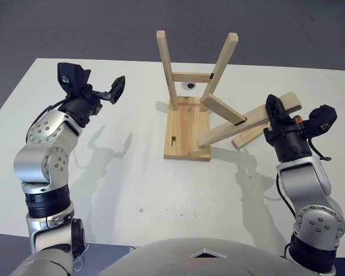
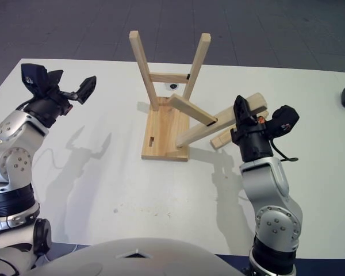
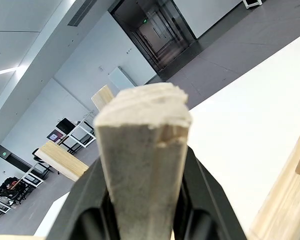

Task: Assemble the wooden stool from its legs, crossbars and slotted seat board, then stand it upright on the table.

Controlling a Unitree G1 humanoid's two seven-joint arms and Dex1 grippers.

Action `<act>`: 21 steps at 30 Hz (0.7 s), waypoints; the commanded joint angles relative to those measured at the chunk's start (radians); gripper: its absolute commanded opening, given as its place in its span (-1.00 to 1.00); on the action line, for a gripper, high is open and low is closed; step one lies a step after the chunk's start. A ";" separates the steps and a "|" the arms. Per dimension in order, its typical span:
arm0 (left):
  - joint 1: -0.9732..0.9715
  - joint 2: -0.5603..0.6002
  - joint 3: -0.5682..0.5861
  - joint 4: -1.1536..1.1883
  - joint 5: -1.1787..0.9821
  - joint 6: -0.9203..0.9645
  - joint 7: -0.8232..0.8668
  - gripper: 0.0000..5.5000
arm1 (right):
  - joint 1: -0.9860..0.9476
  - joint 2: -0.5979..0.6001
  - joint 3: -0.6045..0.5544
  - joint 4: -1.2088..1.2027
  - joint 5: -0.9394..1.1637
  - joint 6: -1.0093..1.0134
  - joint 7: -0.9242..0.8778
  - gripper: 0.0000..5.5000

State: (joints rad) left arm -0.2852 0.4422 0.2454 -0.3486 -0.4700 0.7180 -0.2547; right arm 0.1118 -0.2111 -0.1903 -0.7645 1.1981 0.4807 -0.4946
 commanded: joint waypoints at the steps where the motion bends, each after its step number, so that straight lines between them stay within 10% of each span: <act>1: 0.020 -0.009 -0.022 -0.017 0.022 -0.010 0.006 0.96 | -0.011 0.001 0.023 0.024 -0.045 0.019 -0.024 -0.63; 21: 0.037 -0.035 -0.084 -0.018 0.062 -0.042 -0.006 0.96 | -0.048 -0.156 0.109 0.053 -0.343 0.147 0.131 -0.63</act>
State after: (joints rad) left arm -0.2566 0.4100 0.1756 -0.3625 -0.4231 0.6812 -0.2547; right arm 0.0510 -0.3151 -0.1112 -0.7586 0.9248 0.5415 -0.3668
